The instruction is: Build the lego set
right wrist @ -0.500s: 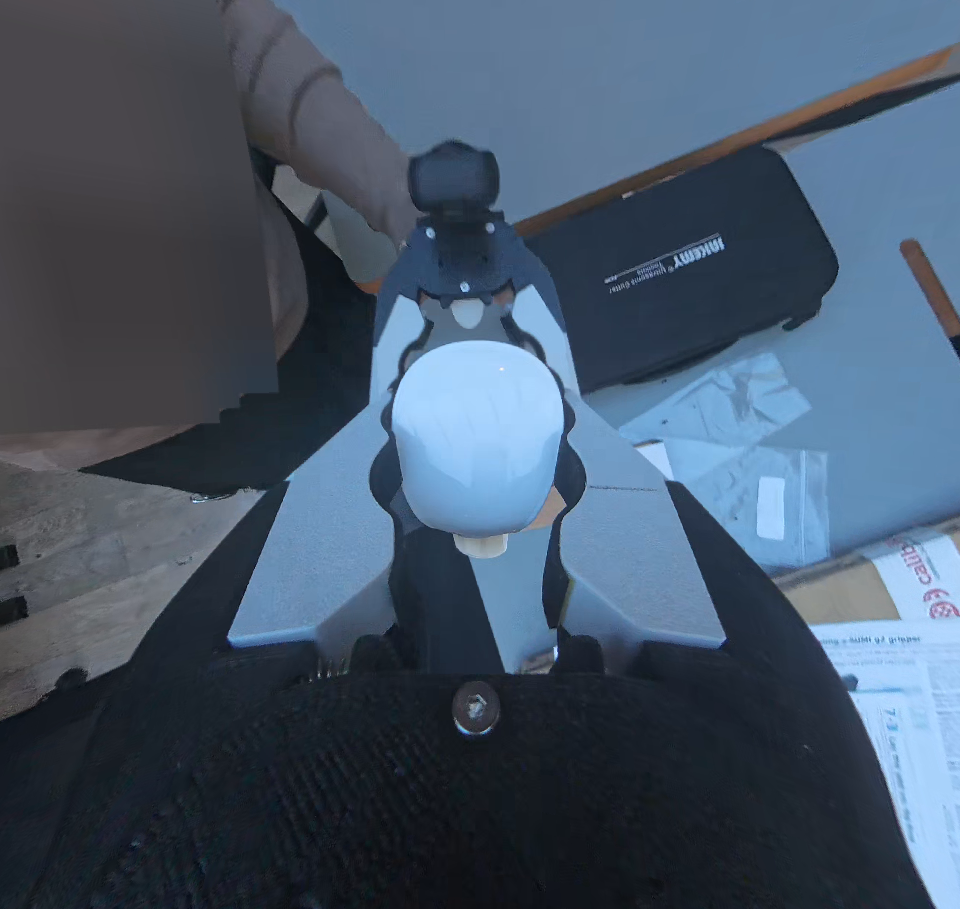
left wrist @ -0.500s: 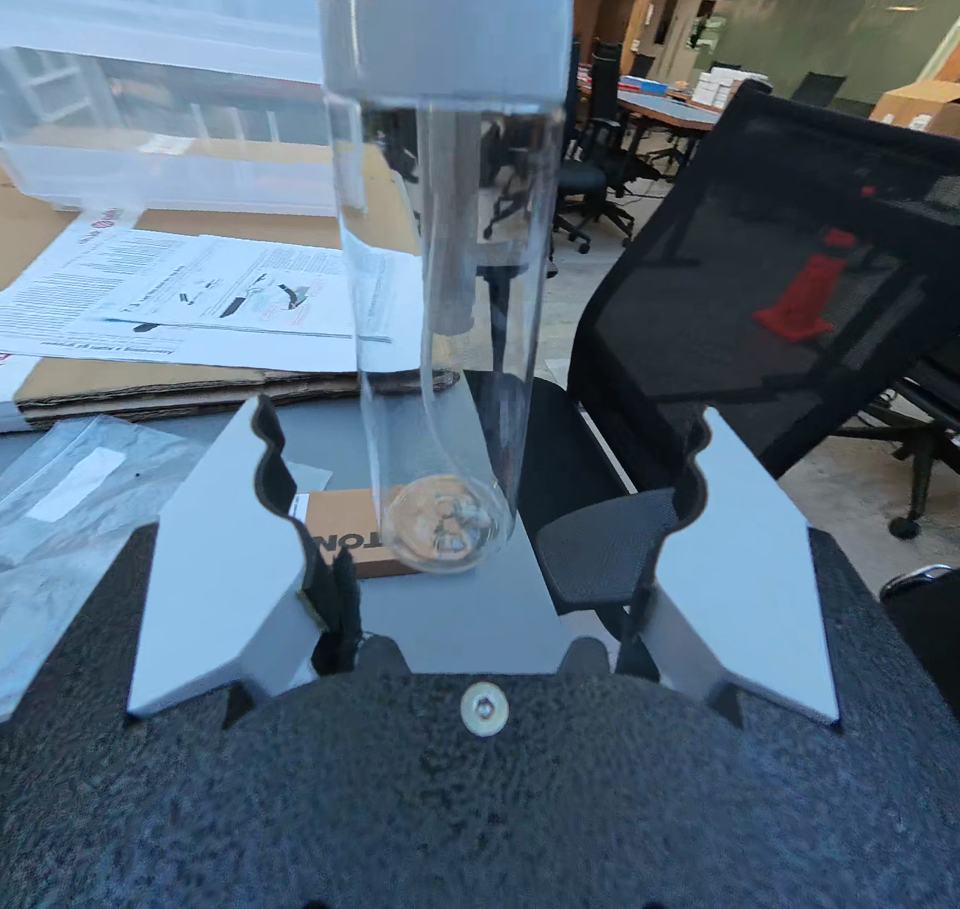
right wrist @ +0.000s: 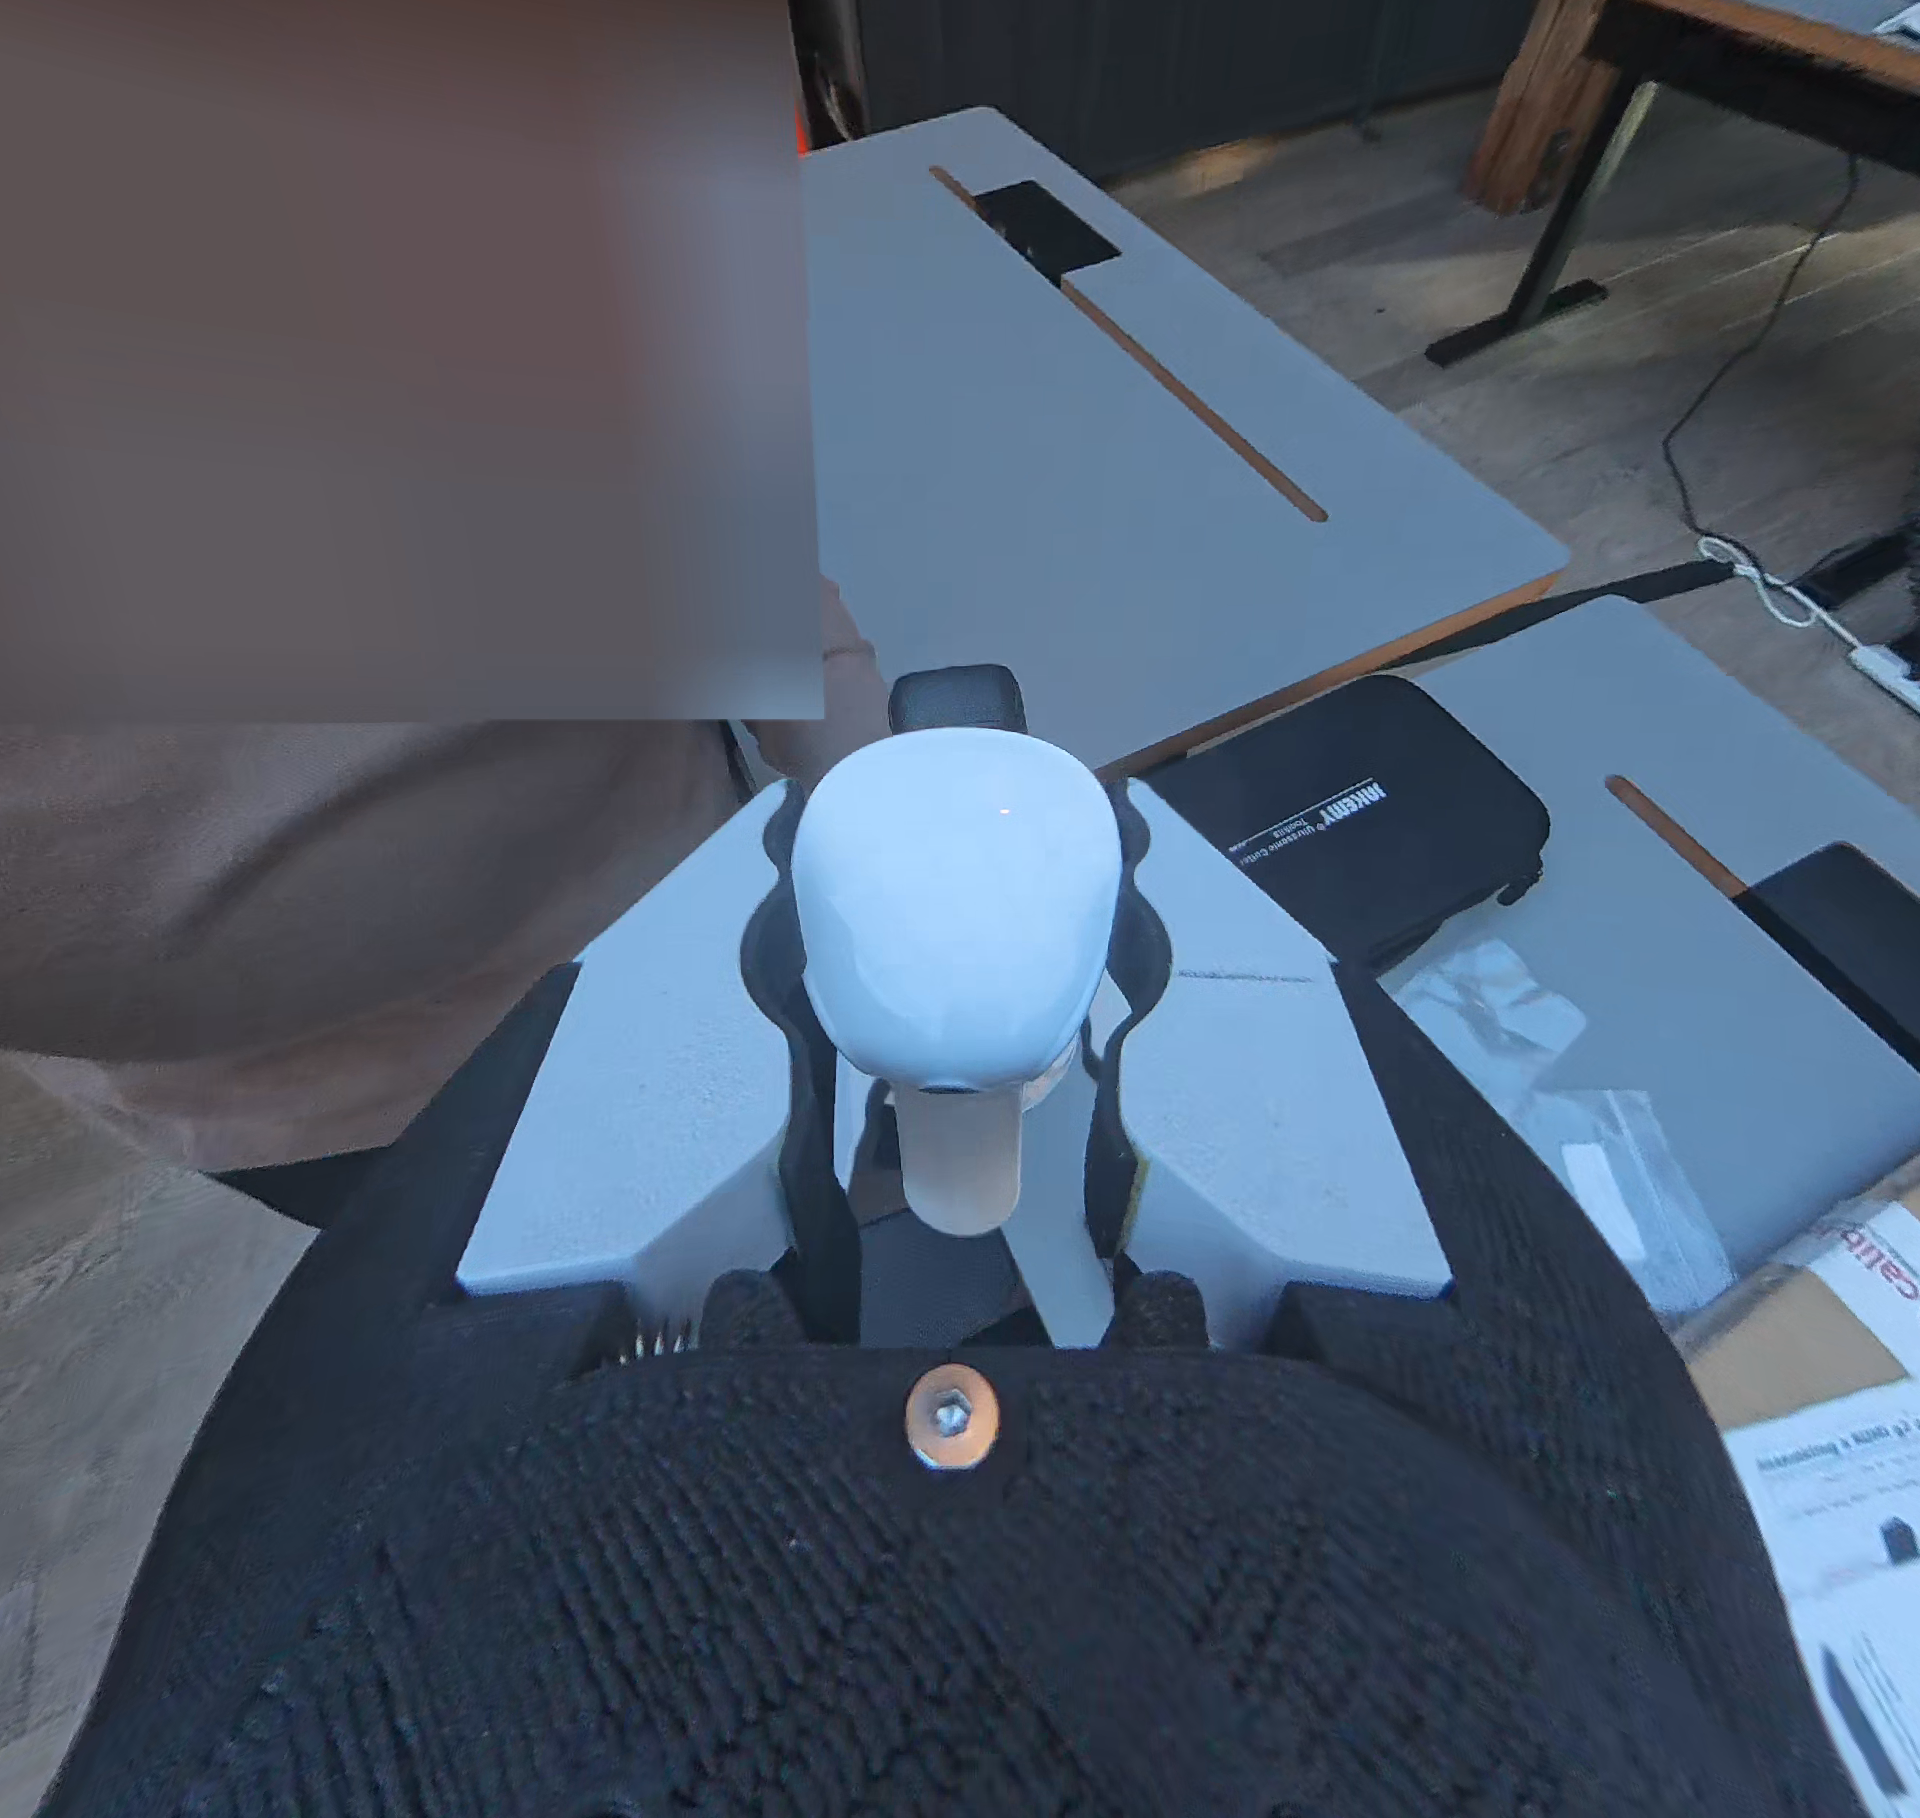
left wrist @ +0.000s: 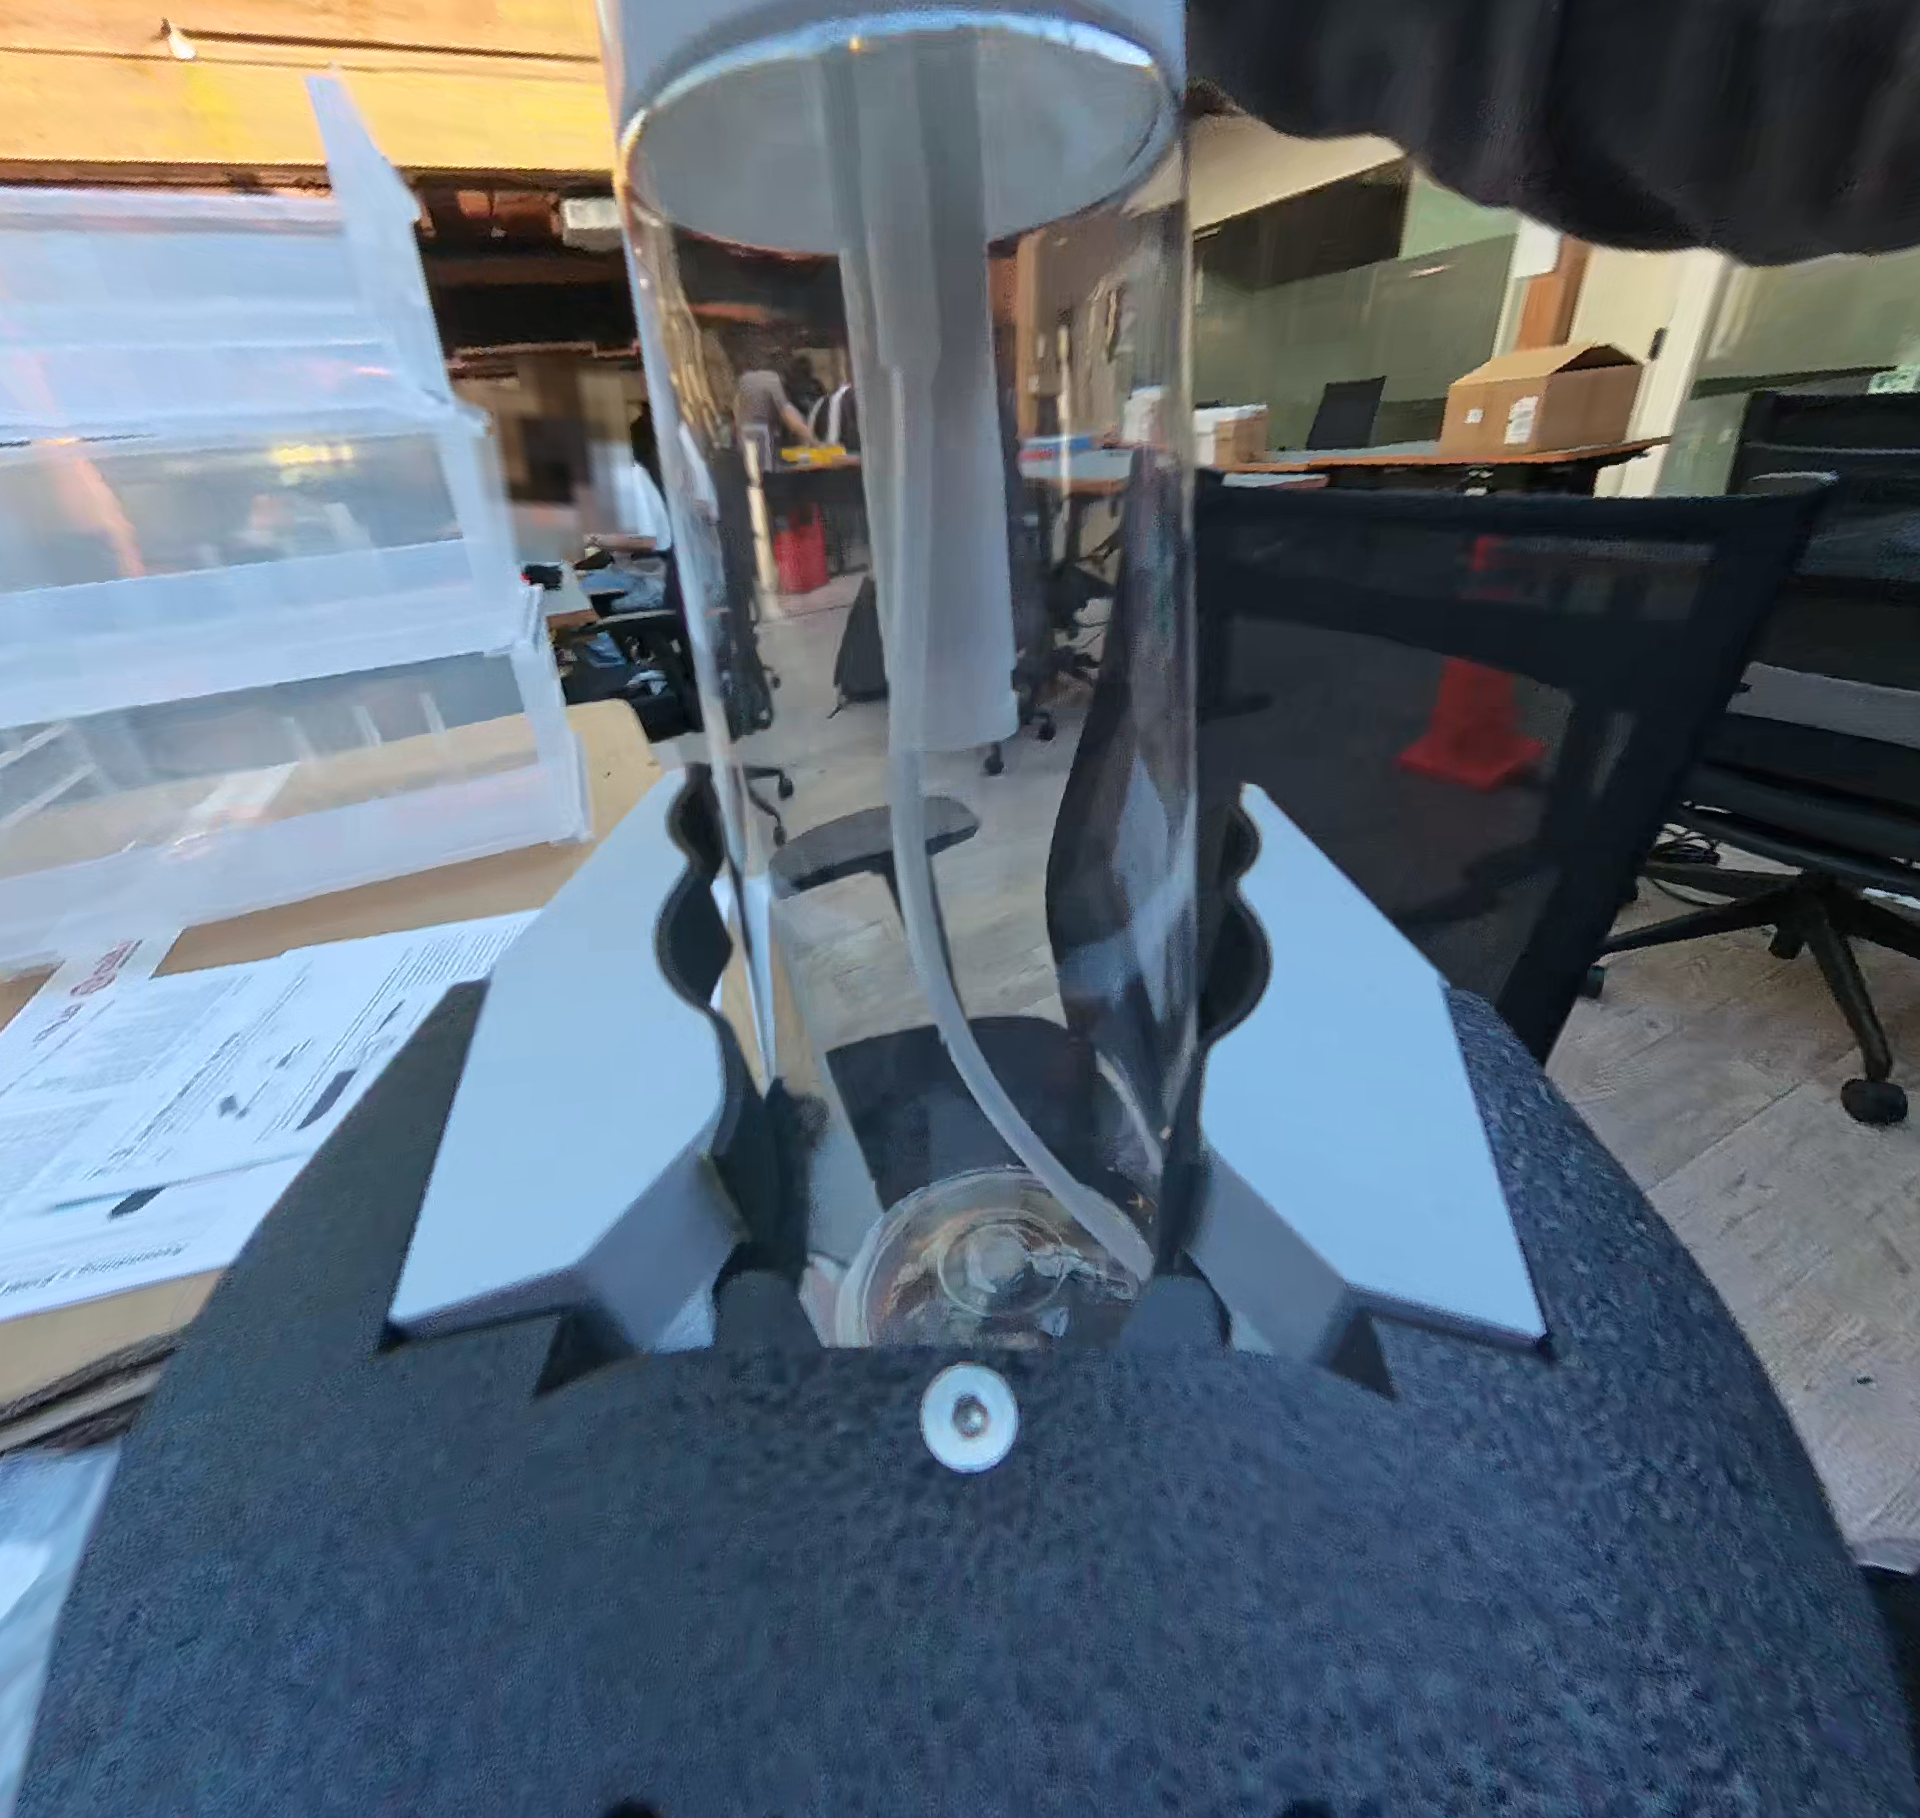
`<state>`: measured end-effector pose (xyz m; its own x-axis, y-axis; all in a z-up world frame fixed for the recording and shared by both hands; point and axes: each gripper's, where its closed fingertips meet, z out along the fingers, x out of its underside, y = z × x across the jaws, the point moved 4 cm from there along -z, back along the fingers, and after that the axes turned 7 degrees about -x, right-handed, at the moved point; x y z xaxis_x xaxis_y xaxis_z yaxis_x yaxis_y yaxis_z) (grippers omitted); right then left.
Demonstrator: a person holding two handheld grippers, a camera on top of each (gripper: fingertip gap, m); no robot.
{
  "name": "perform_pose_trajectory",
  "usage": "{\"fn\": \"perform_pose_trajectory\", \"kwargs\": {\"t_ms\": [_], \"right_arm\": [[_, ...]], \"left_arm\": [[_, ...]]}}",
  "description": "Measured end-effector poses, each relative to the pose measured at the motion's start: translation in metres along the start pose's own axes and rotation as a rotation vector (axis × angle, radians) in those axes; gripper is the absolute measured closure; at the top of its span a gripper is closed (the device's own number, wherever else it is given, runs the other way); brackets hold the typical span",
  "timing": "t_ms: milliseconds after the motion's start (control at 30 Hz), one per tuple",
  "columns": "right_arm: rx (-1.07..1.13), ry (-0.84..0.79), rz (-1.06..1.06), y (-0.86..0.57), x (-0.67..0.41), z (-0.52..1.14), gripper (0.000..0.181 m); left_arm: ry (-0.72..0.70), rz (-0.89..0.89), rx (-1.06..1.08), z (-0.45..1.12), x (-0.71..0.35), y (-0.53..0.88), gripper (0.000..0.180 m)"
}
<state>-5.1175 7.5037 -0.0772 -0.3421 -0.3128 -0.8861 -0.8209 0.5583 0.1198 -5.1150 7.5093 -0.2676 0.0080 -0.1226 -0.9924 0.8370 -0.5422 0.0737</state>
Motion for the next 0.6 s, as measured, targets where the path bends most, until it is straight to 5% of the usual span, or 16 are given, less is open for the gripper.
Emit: {"fn": "perform_pose_trajectory", "kwargs": {"t_ms": [33, 300, 433, 600], "right_arm": [[0.025, -0.003, 0.006, 0.007, 0.002, -0.005, 0.124], [0.438, -0.226, 0.039, 0.081, 0.002, -0.048, 0.122], [0.932, -0.481, -0.02, 0.141, -0.005, -0.084, 0.073], [1.687, -0.528, 0.084, 0.249, 0.03, -0.093, 0.071]], "left_arm": [[-0.025, -0.004, 0.044, 0.005, -0.003, -0.009, 0.098], [-0.042, -0.033, 0.181, 0.046, -0.029, -0.07, 0.1], [-0.003, -0.123, 0.218, 0.069, -0.049, -0.107, 0.099], [0.038, -0.148, 0.294, 0.094, -0.069, -0.169, 0.1]]}}
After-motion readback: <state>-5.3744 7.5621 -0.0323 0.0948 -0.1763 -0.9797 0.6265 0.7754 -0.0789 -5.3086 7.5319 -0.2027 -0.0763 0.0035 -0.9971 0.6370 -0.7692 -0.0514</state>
